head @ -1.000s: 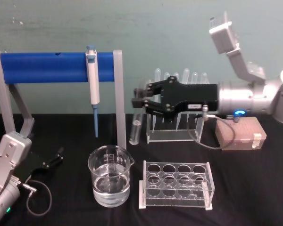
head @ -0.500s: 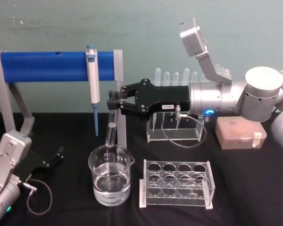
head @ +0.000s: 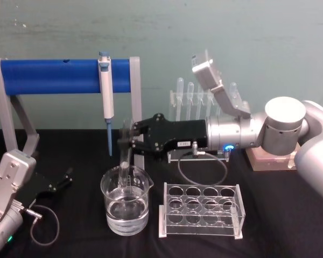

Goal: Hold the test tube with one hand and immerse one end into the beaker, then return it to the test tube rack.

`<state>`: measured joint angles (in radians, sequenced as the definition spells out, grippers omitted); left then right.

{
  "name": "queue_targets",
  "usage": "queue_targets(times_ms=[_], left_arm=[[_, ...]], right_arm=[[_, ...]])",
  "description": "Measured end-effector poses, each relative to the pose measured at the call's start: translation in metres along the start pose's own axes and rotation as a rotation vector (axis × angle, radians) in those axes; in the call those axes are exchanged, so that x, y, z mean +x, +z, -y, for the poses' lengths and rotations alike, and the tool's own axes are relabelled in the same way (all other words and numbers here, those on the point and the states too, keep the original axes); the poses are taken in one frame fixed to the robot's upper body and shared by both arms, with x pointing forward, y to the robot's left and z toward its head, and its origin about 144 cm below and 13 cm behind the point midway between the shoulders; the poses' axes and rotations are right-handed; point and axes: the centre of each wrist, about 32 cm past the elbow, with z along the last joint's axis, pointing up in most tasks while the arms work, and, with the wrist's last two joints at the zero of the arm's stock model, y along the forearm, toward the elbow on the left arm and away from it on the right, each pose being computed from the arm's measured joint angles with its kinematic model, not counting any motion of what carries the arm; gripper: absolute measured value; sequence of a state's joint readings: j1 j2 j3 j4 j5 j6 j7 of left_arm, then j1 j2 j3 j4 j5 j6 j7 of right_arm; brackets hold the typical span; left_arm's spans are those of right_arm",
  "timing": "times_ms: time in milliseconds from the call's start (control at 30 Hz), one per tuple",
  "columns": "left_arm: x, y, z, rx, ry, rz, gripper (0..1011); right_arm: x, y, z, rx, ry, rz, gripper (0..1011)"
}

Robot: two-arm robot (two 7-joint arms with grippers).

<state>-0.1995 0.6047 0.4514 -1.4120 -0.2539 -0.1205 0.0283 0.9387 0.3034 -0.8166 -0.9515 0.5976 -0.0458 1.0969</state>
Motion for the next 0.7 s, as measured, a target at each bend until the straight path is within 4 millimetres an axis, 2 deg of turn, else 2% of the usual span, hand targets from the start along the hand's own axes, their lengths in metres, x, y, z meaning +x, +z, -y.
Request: queue_targets(times_ms=[400,700], left_arm=[[0.000,0.000,0.000,0.000,0.000,0.000,1000],[0.000,0.000,0.000,0.000,0.000,0.000,1000]], right_arm=[[-0.006,-0.022,-0.011,-0.033,0.027,0.031,226],[-0.011,-0.033,-0.011,-0.043,0.025,0.030,226]])
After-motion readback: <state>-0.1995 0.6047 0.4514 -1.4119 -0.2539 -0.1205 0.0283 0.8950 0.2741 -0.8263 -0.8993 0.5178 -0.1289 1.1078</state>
